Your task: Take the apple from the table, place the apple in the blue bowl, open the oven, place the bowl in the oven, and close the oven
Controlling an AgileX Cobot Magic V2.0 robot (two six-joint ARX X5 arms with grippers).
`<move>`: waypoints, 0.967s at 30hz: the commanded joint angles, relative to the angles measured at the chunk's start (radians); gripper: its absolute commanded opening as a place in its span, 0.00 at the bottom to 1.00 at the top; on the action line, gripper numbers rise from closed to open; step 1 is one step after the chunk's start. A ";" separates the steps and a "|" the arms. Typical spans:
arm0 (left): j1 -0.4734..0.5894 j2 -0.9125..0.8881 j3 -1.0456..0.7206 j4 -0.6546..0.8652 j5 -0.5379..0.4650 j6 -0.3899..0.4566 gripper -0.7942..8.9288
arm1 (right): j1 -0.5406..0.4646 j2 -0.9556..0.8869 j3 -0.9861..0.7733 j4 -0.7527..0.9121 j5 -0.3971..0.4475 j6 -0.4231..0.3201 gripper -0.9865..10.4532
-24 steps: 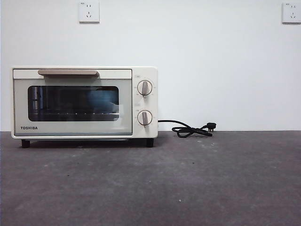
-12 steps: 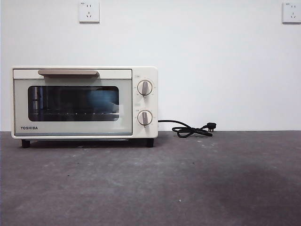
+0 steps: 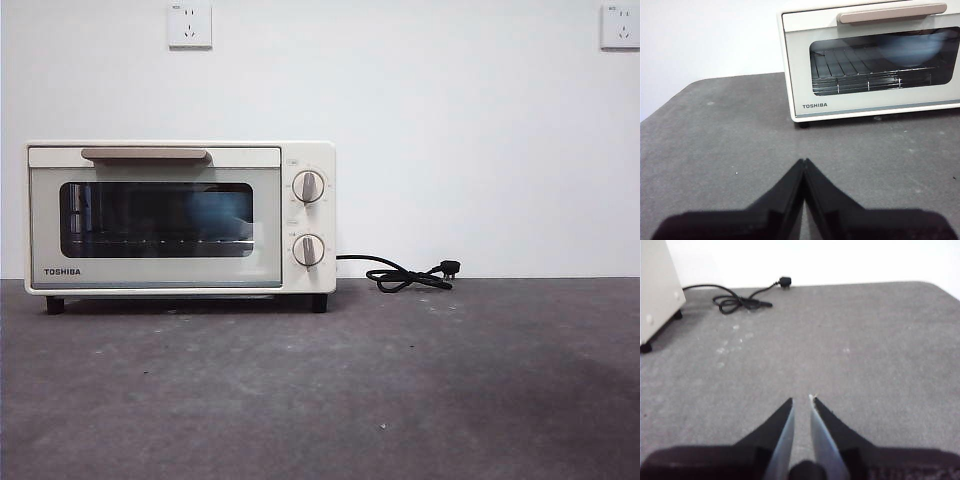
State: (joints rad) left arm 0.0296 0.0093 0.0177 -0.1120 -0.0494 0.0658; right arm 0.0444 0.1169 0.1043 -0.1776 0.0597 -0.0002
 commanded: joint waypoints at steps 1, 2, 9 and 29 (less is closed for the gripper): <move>-0.002 0.001 -0.010 0.000 -0.003 -0.011 0.08 | -0.002 -0.025 -0.030 0.008 0.008 -0.007 0.14; -0.002 0.001 -0.010 0.000 -0.003 -0.011 0.08 | -0.002 -0.033 -0.039 0.005 0.012 -0.006 0.14; -0.002 0.002 -0.010 0.000 -0.003 -0.011 0.08 | -0.002 -0.080 -0.090 -0.010 -0.007 0.048 0.14; -0.002 0.006 -0.010 0.000 -0.003 -0.011 0.08 | -0.002 -0.106 -0.090 -0.005 -0.004 -0.020 0.14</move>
State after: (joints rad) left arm 0.0296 0.0158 0.0177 -0.1135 -0.0498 0.0654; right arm 0.0444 0.0109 0.0250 -0.1902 0.0555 -0.0154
